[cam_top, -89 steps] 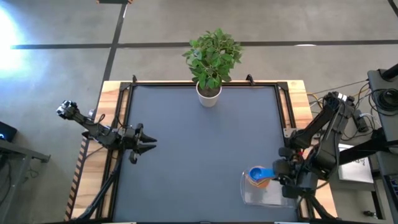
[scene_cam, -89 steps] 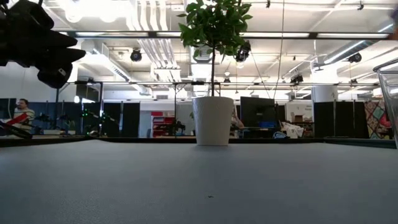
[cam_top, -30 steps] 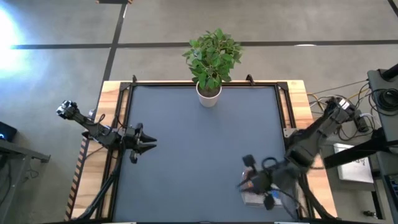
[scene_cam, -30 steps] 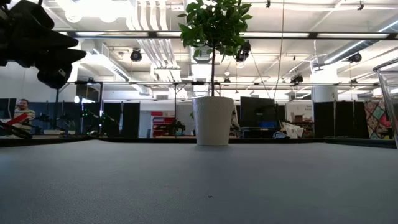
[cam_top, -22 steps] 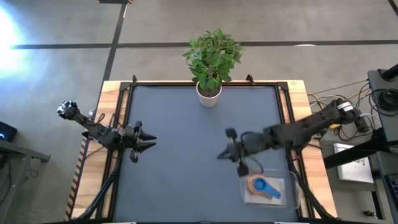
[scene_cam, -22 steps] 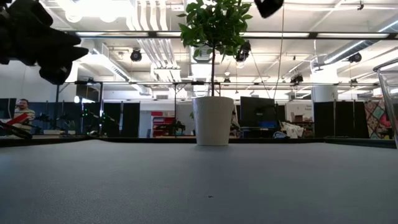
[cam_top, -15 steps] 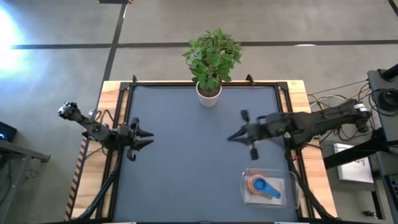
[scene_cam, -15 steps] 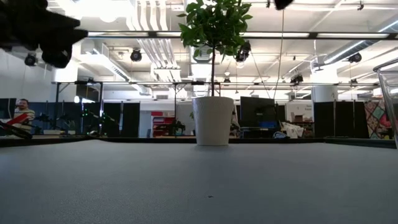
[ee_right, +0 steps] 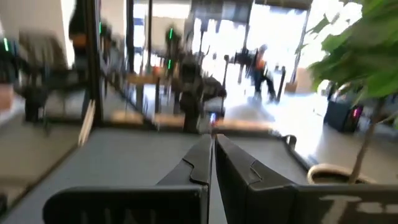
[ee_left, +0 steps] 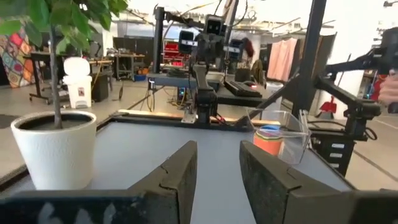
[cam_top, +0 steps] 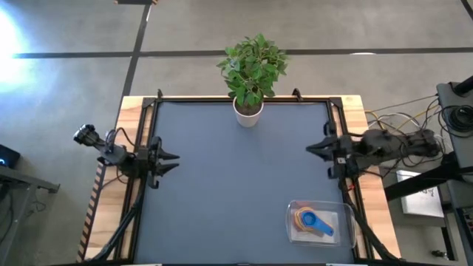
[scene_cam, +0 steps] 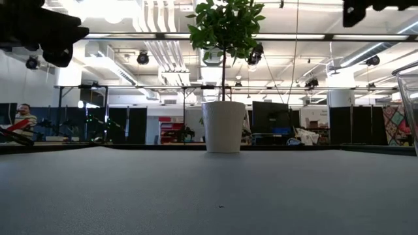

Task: Nest measuring cups in basket
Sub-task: Return to Home Position

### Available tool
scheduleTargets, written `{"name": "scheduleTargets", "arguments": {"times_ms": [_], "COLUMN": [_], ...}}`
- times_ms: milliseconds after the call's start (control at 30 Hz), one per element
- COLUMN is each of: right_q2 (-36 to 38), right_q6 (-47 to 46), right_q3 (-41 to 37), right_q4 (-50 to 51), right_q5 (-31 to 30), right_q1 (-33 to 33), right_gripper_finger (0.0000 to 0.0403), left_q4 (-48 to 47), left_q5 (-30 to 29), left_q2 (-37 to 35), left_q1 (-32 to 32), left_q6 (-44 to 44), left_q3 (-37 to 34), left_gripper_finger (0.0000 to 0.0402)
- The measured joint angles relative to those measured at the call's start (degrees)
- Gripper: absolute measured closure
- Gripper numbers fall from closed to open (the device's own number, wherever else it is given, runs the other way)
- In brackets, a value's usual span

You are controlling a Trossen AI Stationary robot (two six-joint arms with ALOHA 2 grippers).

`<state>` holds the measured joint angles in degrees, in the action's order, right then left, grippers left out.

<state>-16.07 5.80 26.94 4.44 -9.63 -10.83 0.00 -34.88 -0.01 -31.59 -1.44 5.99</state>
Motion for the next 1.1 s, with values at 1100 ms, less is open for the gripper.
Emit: {"name": "scheduleTargets", "arguments": {"times_ms": [1100], "right_q2": [16.1], "right_q6": [2.7], "right_q3": [-26.0], "right_q4": [-10.8], "right_q5": [10.0], "right_q1": [0.0], "right_gripper_finger": [0.0394], "left_q4": [3.9], "left_q5": [19.0], "left_q2": [0.2], "left_q1": [0.3], "left_q6": [-6.5], "left_q3": [-5.5], "left_gripper_finger": [0.0401]}}
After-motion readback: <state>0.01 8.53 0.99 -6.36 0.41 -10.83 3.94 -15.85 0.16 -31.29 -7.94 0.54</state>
